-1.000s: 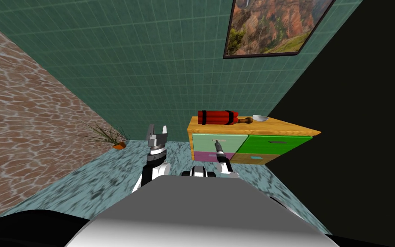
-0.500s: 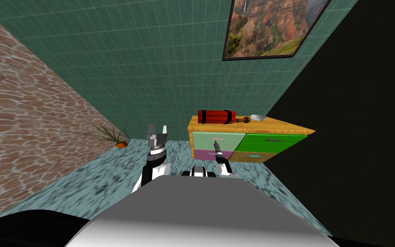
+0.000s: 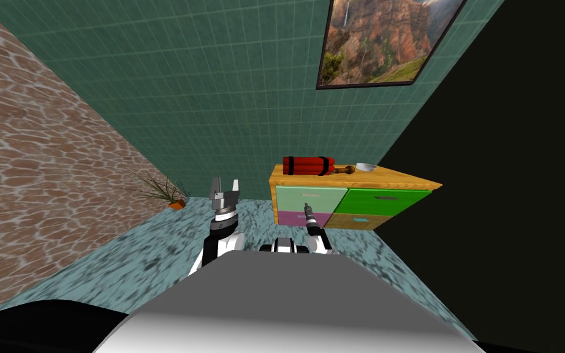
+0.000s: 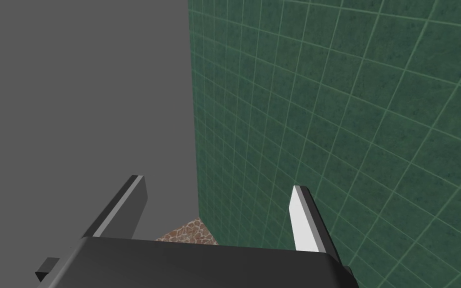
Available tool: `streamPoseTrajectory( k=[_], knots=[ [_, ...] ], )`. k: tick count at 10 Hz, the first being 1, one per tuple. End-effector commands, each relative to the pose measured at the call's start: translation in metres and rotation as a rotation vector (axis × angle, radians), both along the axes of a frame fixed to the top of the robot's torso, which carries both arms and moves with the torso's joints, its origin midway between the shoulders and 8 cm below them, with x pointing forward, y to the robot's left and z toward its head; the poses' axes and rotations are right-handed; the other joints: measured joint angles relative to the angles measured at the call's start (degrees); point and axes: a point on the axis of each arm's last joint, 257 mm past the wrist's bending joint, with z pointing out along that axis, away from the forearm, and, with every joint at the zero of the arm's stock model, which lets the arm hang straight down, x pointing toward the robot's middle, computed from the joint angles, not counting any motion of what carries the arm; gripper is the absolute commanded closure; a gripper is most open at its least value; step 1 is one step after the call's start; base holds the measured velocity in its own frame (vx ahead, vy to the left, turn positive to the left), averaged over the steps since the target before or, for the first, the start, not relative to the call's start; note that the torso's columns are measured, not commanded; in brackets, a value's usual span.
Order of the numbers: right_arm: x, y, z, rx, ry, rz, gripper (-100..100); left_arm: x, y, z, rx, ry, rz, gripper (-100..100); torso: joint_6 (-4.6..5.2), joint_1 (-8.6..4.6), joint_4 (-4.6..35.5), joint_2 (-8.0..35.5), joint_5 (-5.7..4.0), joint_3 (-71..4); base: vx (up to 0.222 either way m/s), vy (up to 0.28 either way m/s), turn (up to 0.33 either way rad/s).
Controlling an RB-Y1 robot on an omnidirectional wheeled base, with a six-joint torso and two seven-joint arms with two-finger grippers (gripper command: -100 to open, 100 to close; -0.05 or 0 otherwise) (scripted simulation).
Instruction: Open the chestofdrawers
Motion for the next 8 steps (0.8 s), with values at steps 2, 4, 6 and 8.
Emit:
streamPoseTrajectory(
  k=[2,4,6,8],
  knots=[
    [0.008,0.001,0.002,0.020,0.012,0.005,-100,0.000,0.000,0.000,0.000,0.000,0.000,0,-0.01,-0.08,-0.09,-0.36,-0.02,-0.21,0.103,-0.020,-0.002],
    [0.015,0.001,0.005,0.033,0.021,0.008,-100,0.000,0.000,0.000,0.000,0.000,0.000,0,0.00,-0.05,-0.10,-0.31,-0.02,-0.20,0.162,-0.003,0.001],
    [0.018,-0.006,0.010,0.032,0.003,-0.036,-100,0.000,0.000,0.000,0.000,0.000,0.000,0,0.01,0.02,0.07,0.31,0.01,0.17,0.036,-0.028,0.152],
    [0.023,-0.017,0.015,0.035,-0.010,-0.084,-100,0.000,0.000,0.000,0.000,0.000,0.000,0,0.01,-0.21,0.12,0.42,-0.06,0.27,-0.063,-0.090,0.429]
  ],
)
